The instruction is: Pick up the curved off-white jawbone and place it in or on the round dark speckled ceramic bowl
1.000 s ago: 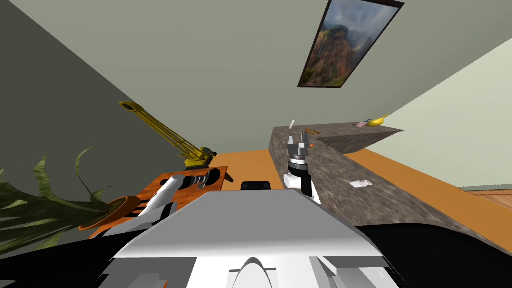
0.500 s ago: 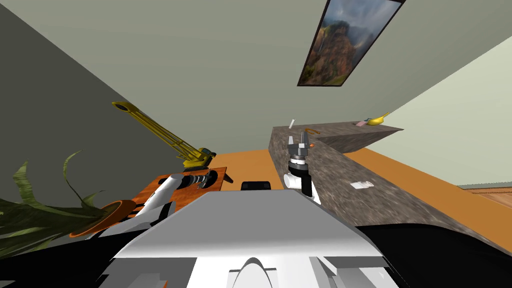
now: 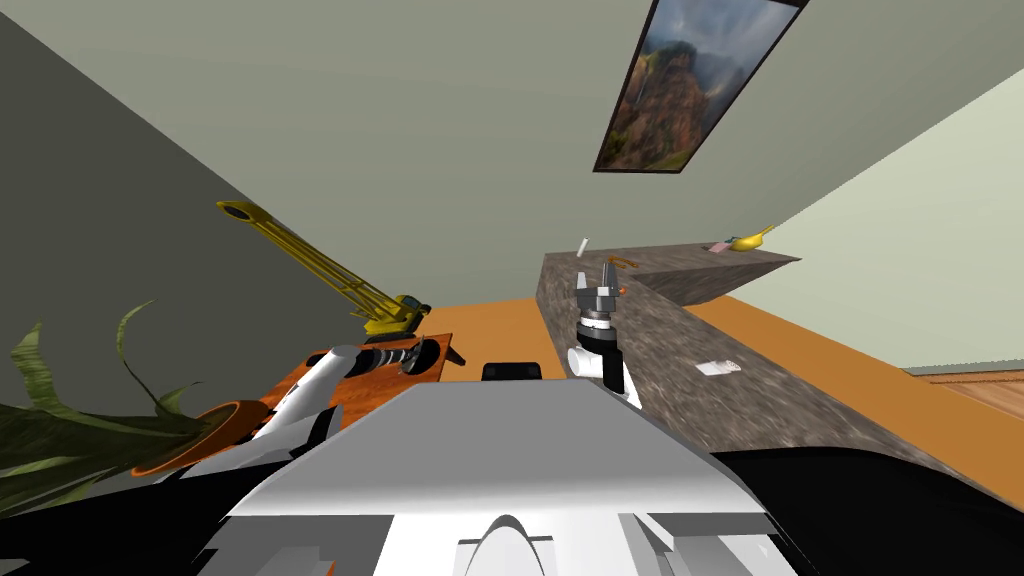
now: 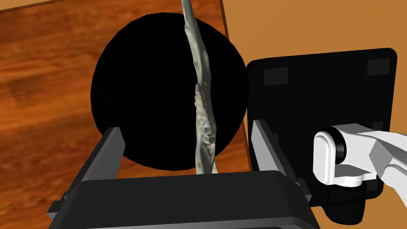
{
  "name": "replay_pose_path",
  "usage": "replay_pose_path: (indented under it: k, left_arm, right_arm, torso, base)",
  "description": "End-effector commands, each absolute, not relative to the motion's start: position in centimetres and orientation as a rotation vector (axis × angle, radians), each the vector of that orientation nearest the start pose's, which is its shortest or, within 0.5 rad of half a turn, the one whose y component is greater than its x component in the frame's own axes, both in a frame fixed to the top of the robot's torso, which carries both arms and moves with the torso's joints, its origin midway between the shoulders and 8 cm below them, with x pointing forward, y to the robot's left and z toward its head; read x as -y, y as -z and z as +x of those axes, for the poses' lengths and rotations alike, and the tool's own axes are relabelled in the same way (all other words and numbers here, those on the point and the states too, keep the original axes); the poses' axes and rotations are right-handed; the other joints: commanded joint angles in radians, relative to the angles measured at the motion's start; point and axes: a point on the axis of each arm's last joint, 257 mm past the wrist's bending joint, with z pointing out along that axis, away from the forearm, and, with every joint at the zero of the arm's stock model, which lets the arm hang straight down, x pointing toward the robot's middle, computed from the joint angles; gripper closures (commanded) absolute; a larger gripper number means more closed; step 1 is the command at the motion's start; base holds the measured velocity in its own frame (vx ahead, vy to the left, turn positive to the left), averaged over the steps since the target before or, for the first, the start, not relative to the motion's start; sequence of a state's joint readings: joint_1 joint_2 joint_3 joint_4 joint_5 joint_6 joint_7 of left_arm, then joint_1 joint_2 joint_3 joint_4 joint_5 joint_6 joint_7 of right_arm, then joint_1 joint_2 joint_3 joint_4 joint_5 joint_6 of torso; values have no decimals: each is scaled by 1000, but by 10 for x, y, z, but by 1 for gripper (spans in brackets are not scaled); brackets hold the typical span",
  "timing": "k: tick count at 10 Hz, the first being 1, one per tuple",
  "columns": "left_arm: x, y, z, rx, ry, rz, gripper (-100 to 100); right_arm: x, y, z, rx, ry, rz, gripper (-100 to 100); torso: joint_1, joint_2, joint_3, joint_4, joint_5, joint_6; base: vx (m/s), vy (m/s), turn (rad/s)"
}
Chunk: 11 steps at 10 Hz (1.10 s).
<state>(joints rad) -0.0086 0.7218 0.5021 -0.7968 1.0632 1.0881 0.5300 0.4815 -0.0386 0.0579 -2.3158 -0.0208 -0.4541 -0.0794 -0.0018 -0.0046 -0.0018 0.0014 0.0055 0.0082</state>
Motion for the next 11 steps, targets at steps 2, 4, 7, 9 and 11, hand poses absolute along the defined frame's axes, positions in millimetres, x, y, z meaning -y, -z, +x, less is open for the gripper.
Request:
replay_pose_path:
  k: [2, 4, 7, 9, 11]
  left_arm:
    - [-600, 426, 280, -38, 677, -3143, -100]
    - [-610, 407, 282, -33, 679, -3139, -100]
    - [-609, 411, 280, -34, 678, -3140, 0]
    - [-609, 411, 280, -34, 678, -3140, 0]
    - [-609, 411, 280, -34, 678, -3140, 0]
  right_arm:
    - [256, -37, 348, -610, -1458, 677, 0]
    - [256, -37, 348, -610, -1458, 677, 0]
    - [256, -37, 348, -610, -1457, 677, 0]
    - [256, -37, 348, -610, -1457, 677, 0]
    - [256, -37, 348, -610, -1457, 677, 0]
  torso:
    - [0, 0, 0, 0, 0, 0]
    - [0, 2, 1, 0, 0, 0]
    - [3, -1, -1, 0, 1, 0]
    - [3, -2, -1, 0, 1, 0]
    - [4, -2, -1, 0, 1, 0]
  base:
    - [-35, -50, -12]
    - [-51, -57, -17]
    - [-5, -7, 0]
    - [0, 0, 0]
    - [0, 0, 0]
